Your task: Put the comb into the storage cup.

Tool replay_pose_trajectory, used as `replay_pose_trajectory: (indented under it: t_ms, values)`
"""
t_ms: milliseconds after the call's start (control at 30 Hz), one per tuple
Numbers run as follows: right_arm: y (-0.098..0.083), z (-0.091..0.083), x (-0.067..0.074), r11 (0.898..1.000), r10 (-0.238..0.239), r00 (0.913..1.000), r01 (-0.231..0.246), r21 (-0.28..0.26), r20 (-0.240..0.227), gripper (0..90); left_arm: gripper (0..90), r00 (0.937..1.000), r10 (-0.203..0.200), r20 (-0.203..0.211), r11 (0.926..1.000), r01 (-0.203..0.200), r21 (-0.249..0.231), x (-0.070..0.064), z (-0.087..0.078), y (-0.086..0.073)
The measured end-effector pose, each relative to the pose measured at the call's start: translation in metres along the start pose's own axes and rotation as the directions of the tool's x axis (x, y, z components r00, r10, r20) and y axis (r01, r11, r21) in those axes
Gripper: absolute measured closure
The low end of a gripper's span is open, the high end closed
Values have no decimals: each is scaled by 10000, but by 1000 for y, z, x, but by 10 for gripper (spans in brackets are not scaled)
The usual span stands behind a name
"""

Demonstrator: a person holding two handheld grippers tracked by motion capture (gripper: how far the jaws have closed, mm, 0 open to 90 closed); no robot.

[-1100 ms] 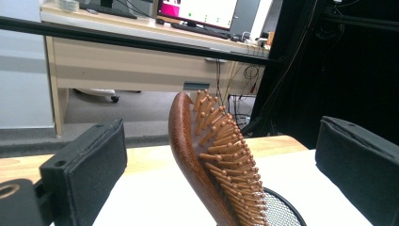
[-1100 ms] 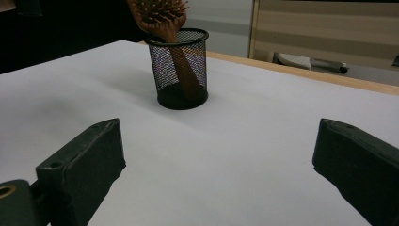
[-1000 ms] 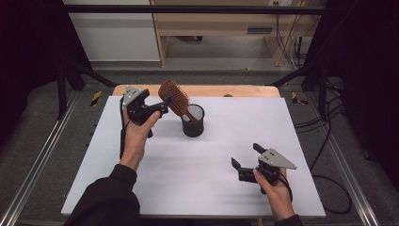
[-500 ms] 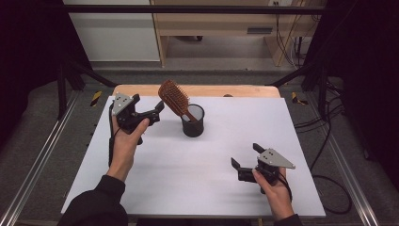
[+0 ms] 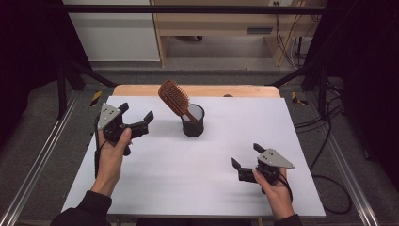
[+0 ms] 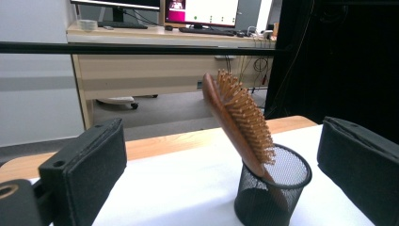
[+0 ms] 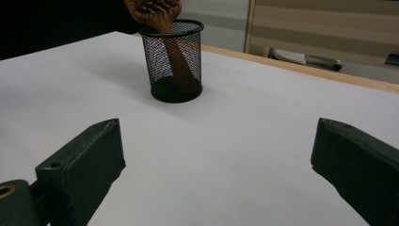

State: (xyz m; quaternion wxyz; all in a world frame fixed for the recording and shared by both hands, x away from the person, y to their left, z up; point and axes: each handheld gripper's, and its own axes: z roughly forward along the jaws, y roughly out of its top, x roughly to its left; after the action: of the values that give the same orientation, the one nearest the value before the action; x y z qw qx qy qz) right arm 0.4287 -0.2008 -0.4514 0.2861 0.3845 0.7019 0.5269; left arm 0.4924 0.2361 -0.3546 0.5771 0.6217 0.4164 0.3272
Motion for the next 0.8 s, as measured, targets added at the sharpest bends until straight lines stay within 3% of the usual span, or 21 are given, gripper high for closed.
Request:
replay_pose_trajectory:
  t_ms: [367,800]
  values:
    - [-1,-2,-2,9999,-95,9999,95,-84,58,41,21,9999,-56,-86,9998,54,-190,8,-21,-10]
    - [-1,-4,-5,9998,-86,9999,89,-181,145,42,21,9985,-408,-365,9985,395,-371,31,-54,-26]
